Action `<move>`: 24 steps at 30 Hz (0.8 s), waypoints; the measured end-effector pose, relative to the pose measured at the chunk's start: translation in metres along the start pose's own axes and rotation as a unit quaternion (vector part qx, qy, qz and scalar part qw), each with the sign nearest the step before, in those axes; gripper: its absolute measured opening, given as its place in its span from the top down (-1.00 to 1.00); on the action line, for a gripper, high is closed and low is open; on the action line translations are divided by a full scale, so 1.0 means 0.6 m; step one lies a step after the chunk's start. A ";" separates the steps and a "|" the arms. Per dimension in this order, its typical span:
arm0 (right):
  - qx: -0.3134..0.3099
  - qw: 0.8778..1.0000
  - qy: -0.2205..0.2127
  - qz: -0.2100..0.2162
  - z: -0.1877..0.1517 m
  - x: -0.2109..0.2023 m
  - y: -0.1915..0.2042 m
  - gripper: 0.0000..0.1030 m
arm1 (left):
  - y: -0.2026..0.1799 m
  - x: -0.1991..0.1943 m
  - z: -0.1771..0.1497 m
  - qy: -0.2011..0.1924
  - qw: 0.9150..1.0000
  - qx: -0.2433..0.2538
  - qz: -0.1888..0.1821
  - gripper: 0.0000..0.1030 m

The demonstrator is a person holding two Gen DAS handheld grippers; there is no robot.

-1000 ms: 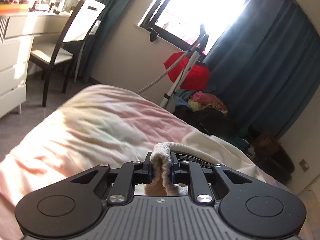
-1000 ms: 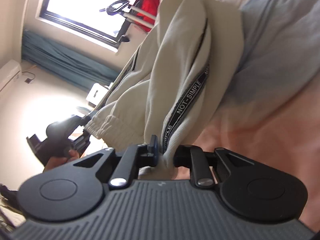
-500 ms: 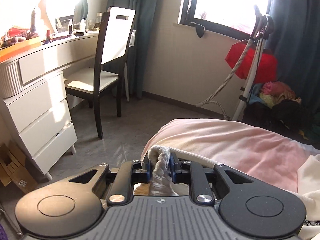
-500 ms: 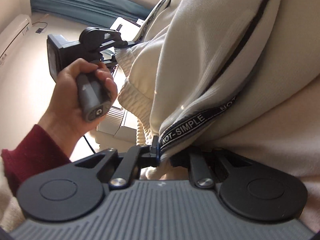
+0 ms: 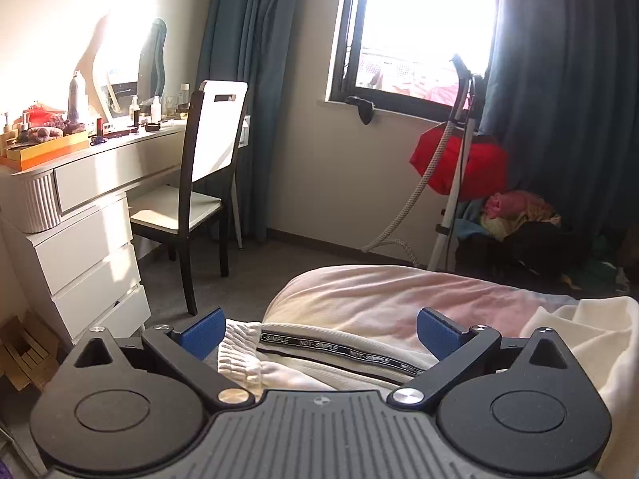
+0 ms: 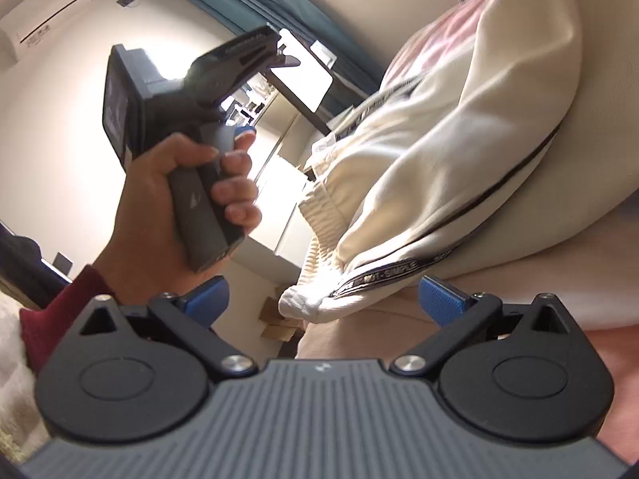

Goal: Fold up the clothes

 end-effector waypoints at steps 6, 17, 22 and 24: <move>-0.113 0.982 -0.107 -0.107 0.050 -0.239 -0.015 -1.00 | -0.131 -0.186 -0.071 -0.041 0.997 0.056 -0.042 -0.99; -0.236 0.923 -0.209 -0.221 0.049 -0.473 -0.099 -1.00 | -0.294 -0.437 -0.256 -0.109 0.987 0.085 -0.084 -0.99; -0.222 0.922 -0.215 -0.231 0.024 -0.505 -0.154 -1.00 | -0.323 -0.437 -0.342 -0.106 0.986 0.094 -0.085 -0.99; -0.220 0.922 -0.214 -0.235 0.018 -0.511 -0.166 -1.00 | -0.323 -0.419 -0.365 -0.085 0.989 0.088 -0.083 -0.99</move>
Point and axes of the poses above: each gripper's, at about its wrist camera, not at the fingertips, and x roughly the way its jaws point, y to its left, z to its top, the point moved 7 cm from there along x, roughly the way its jaws point, and after that the axes turned 4 degrees about y, right-handed, at the moved point
